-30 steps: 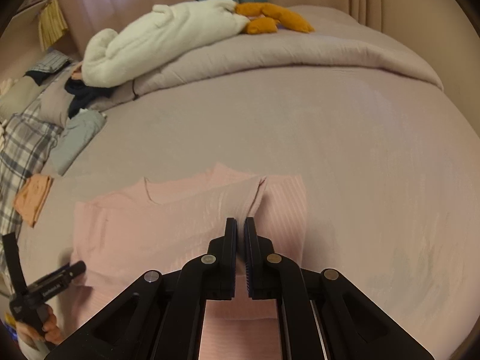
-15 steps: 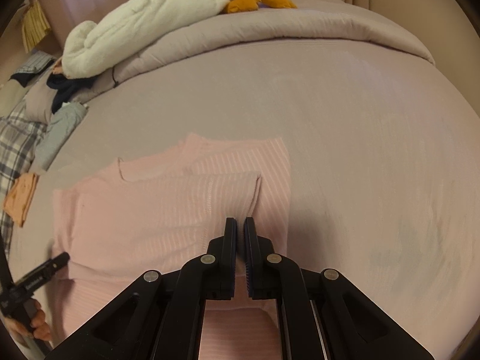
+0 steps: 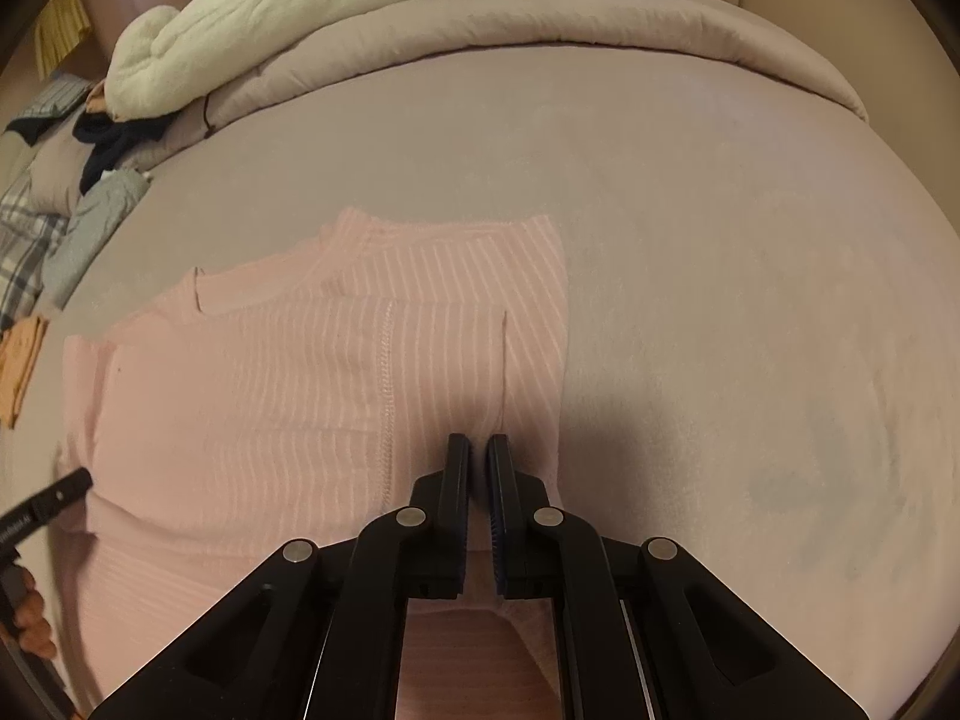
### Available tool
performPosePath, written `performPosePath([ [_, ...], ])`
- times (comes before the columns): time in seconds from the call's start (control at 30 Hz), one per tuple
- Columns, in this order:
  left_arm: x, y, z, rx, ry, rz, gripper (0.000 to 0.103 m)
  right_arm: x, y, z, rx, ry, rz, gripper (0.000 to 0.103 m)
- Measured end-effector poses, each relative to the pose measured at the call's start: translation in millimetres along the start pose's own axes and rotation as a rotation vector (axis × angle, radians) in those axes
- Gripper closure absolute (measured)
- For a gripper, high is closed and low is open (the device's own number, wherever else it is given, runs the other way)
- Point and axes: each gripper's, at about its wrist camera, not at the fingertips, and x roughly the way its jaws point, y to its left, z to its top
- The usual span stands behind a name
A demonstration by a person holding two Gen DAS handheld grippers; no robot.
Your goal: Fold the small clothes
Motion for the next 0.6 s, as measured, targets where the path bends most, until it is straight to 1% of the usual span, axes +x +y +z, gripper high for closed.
performPosePath([
  [0.3,3.5,0.4,13.4,-0.019,0.009,-0.019,0.031,3.0,-6.8,-1.9,0.012,-0.002,0.023,0.097],
  [0.47,6.4,1.2,24.2,-0.038,0.016,-0.042,0.031,1.6,-10.5,-5.9,0.017,-0.006,0.029,0.097],
  [0.6,2.0,0.8,29.6,-0.045,0.013,-0.058,0.034,1.0,-10.9,-7.2,0.018,-0.012,0.03,0.097],
])
